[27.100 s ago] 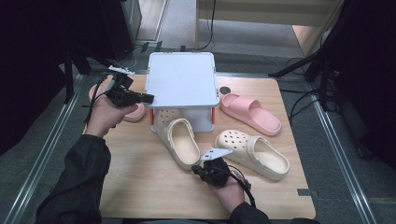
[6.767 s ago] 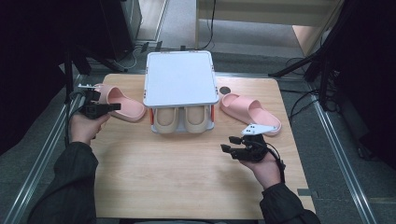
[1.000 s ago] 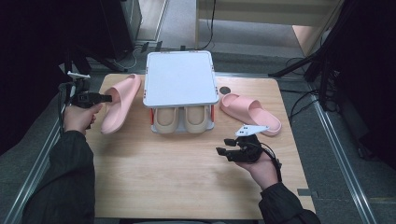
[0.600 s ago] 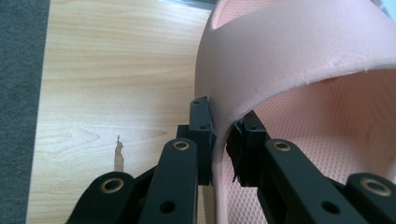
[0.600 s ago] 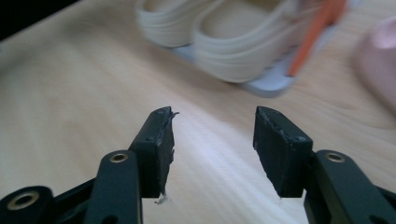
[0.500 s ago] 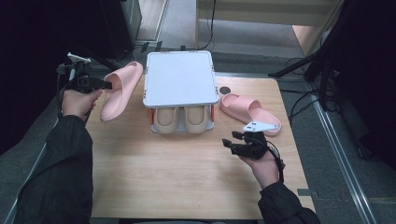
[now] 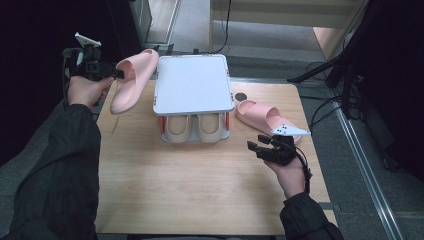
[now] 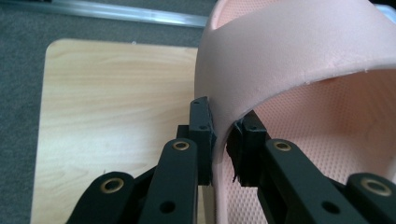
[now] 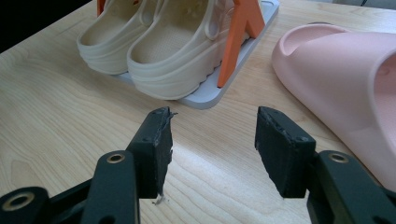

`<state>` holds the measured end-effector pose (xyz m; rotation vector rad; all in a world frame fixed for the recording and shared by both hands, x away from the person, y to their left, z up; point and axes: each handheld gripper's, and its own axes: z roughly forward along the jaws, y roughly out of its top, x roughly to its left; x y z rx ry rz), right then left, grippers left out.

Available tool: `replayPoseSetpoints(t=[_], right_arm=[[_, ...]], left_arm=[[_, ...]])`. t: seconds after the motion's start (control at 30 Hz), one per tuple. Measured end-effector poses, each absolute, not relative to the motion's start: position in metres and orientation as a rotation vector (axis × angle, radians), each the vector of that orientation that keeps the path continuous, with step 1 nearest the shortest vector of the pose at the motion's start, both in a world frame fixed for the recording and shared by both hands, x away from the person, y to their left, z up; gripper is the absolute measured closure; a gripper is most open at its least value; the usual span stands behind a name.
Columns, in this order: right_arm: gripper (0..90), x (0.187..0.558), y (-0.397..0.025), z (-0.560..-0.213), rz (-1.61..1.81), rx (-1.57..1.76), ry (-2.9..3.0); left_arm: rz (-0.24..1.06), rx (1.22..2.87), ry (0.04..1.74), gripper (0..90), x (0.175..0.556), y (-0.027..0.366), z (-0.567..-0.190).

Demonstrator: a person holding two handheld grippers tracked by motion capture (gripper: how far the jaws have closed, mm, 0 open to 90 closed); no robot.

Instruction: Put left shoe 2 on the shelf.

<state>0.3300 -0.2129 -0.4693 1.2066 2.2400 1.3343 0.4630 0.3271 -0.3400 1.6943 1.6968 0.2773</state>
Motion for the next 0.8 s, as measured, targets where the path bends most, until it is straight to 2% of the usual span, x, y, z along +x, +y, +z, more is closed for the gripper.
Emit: replayPoseSetpoints(t=[0.3, 0.8], right_arm=[[46.6, 0.331, -0.218, -0.468, 1.34, 1.22, 2.24], [47.3, 0.333, -0.22, -0.468, 1.367, 1.228, 2.241]], left_arm=[[0.33, 1.757, 1.657, 80.1, 0.484, 0.288, -0.318], [0.341, 1.861, 1.609, 79.1, 0.51, 0.23, -0.327]])
